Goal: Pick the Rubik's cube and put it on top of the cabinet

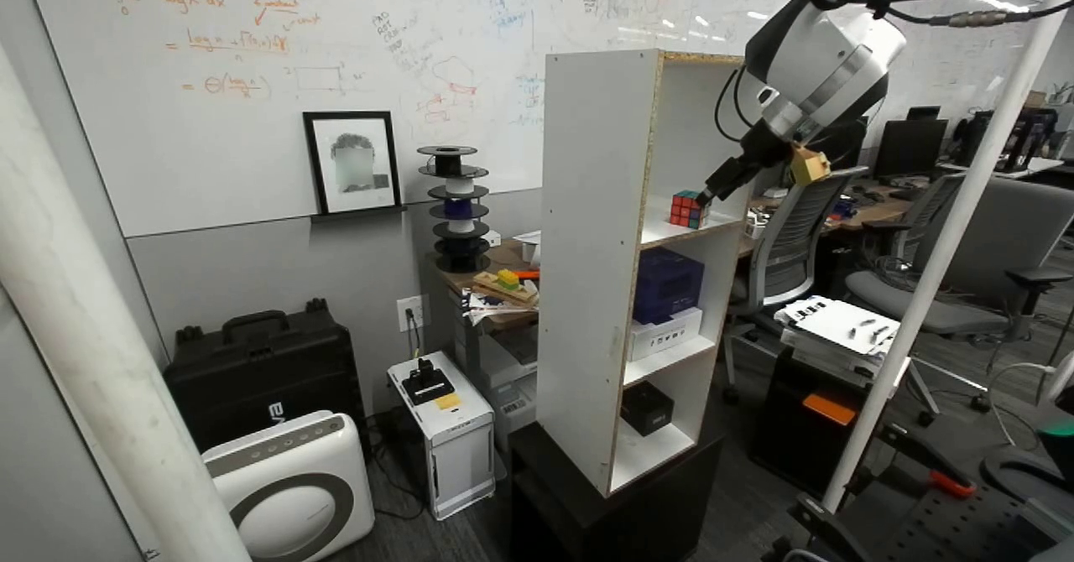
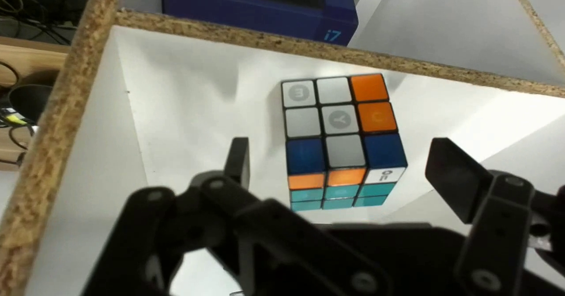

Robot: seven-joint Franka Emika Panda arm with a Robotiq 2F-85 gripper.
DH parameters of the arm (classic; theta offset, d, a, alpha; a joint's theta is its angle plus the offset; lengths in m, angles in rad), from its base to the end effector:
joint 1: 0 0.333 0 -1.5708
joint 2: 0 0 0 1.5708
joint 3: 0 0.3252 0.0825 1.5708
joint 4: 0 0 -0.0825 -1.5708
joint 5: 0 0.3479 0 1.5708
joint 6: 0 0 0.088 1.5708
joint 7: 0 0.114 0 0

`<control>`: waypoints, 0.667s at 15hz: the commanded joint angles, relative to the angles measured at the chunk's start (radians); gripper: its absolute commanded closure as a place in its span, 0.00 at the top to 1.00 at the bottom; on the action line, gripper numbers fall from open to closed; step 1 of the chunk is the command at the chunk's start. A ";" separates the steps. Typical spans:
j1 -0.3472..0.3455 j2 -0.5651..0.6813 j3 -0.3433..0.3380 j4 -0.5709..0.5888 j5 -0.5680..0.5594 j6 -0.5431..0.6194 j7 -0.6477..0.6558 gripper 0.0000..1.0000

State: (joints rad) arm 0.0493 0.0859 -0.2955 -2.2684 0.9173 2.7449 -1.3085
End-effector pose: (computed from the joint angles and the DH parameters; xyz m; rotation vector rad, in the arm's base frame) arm 0.5064 -0.1558 0.3833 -2.8924 -0.4067 -0.9009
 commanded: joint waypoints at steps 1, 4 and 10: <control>-0.010 0.069 0.018 0.068 0.126 -0.001 -0.114 1.00; -0.013 0.106 0.018 0.092 0.160 -0.014 -0.146 0.65; -0.014 0.053 -0.003 0.066 0.116 -0.049 -0.104 0.38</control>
State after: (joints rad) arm 0.0422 0.1917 -0.2876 -2.1943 1.0516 2.7351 -1.4251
